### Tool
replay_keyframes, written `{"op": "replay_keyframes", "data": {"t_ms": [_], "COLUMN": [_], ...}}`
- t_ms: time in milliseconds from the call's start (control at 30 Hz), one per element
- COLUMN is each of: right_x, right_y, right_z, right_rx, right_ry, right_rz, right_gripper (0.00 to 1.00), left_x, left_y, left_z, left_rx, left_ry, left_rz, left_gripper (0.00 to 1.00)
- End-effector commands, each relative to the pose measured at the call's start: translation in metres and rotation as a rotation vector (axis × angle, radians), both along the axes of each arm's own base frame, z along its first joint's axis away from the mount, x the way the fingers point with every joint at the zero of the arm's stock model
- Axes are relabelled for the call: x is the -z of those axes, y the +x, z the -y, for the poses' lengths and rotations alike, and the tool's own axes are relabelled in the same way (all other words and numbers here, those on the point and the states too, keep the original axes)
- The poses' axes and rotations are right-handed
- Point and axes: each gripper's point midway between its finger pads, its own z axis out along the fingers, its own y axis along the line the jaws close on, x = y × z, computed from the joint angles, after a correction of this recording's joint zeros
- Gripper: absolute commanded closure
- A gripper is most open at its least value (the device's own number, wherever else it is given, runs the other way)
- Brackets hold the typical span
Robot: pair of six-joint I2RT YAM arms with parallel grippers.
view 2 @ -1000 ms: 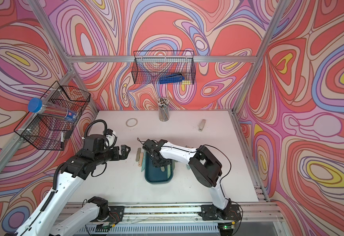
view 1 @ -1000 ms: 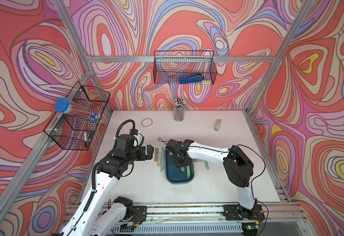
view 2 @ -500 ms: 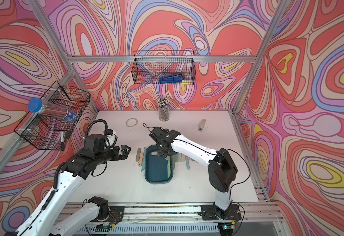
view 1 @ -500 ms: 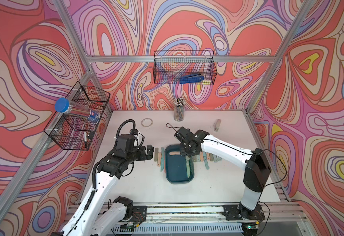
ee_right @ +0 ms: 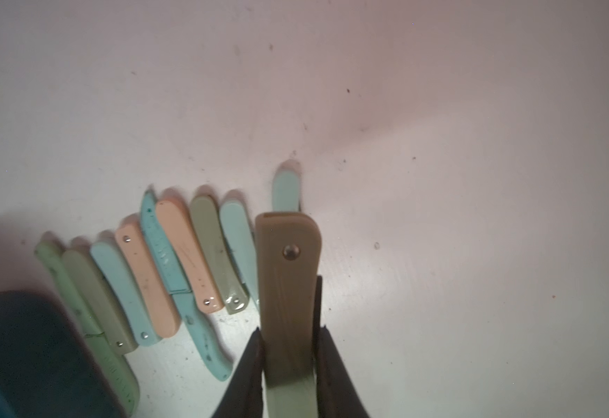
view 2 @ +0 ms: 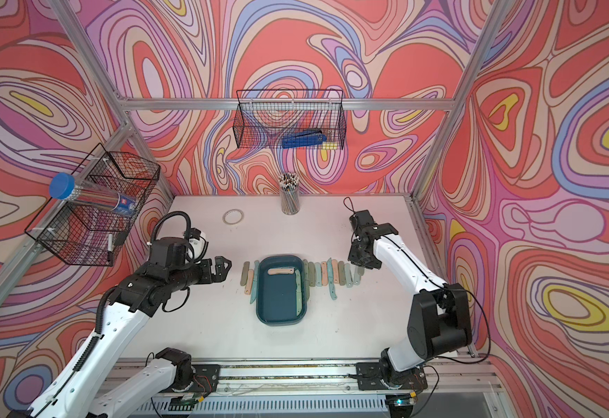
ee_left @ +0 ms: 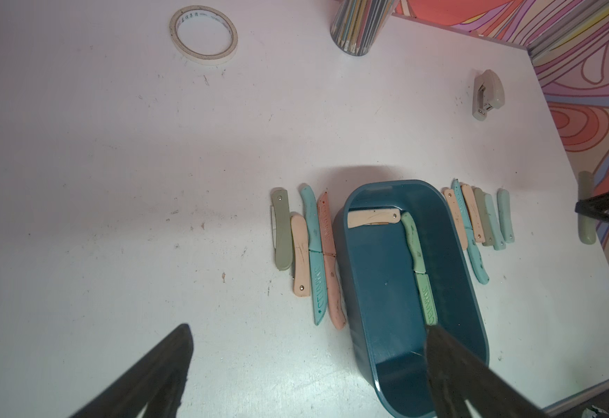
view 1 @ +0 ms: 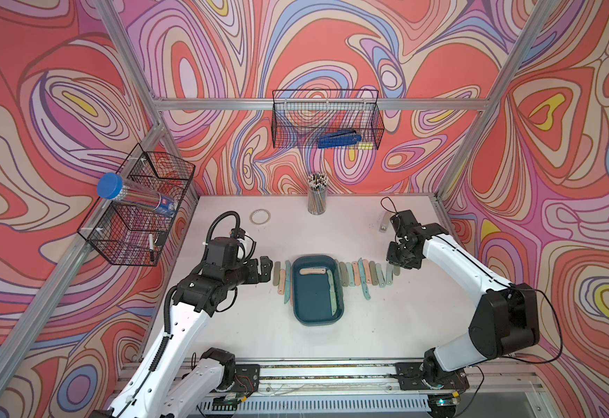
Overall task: Take the fruit knife out of the storage box
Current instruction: Place the fruit knife at the center of the board.
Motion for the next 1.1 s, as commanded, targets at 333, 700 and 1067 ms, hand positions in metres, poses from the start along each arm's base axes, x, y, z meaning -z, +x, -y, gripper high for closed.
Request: {"op": "replay_keyframes", "data": {"t_ms": [333, 700, 1067], "right_x": [0.068, 0.091, 0.096], "right_y": [0.001, 0.007, 0.02], "right_z": [0.013, 0.019, 0.01], "right_rx": [-0.012, -0.04, -0.092], "right_ry": [0.063, 0.012, 0.053], "right_rz": [-0.127, -0.194, -0.18], "right_gripper": [0.83, 0.8, 0.78], "left_x": [0.002, 0.002, 0.003], "left_y": [0.001, 0.001, 0.002], "left_z": [0.003, 0.004, 0.004], "left_rx": [0.021, 0.022, 0.024], "left_ry": [0.001, 0.0, 0.0], "left_rz": [0.002, 0.001, -0.002], "left_gripper": [0.0, 0.0, 0.01]}}
